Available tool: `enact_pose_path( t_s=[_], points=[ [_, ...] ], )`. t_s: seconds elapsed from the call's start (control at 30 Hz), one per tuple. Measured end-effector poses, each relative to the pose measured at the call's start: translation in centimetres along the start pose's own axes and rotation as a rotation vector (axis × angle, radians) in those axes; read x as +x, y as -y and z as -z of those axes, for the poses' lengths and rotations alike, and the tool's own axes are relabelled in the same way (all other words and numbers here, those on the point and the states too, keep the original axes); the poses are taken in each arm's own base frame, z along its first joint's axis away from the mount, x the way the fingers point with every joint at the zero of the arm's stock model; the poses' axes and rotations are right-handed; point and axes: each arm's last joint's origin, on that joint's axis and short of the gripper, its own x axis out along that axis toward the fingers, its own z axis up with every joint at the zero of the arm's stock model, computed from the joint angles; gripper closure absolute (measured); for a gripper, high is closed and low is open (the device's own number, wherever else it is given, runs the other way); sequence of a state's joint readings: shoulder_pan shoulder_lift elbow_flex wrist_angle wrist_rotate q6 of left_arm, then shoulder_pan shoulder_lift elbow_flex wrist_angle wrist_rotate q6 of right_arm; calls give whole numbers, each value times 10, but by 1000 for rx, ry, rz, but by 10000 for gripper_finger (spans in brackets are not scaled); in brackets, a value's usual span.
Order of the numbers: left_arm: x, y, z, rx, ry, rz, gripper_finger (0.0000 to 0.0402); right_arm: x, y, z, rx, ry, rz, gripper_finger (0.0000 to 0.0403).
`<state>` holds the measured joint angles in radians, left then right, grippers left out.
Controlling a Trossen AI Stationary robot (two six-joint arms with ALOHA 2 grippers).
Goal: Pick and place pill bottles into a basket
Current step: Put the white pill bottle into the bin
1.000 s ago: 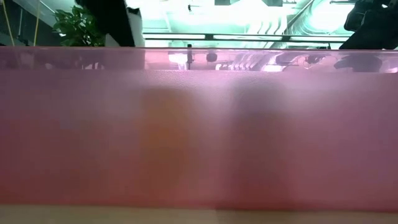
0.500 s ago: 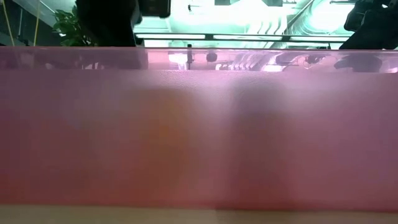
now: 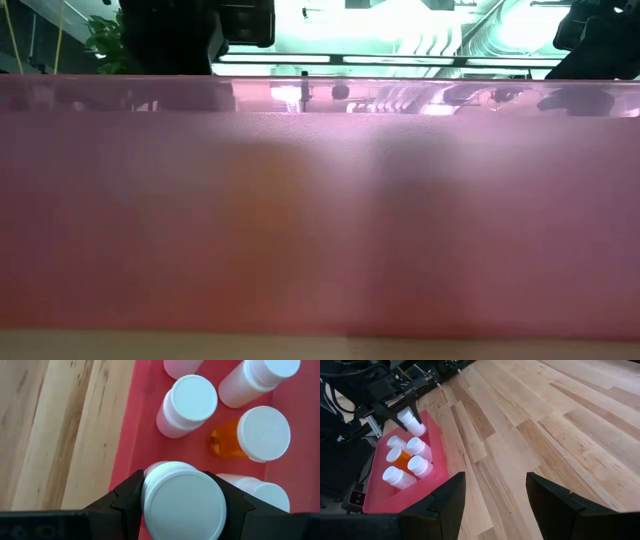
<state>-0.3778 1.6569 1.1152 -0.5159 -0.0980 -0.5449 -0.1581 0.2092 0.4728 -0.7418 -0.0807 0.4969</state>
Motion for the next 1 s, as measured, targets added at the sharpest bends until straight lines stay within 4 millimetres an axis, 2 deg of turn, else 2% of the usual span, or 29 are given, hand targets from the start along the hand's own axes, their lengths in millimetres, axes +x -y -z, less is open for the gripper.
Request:
enact_pose_path(
  t_s=[0.4,1.0],
  points=[
    [16,-8,20,-34,-45,15,193,0,0,0,0,0,0,203],
    [17,-8,16,-38,-16,30,193,0,0,0,0,1,2,203]
  ],
)
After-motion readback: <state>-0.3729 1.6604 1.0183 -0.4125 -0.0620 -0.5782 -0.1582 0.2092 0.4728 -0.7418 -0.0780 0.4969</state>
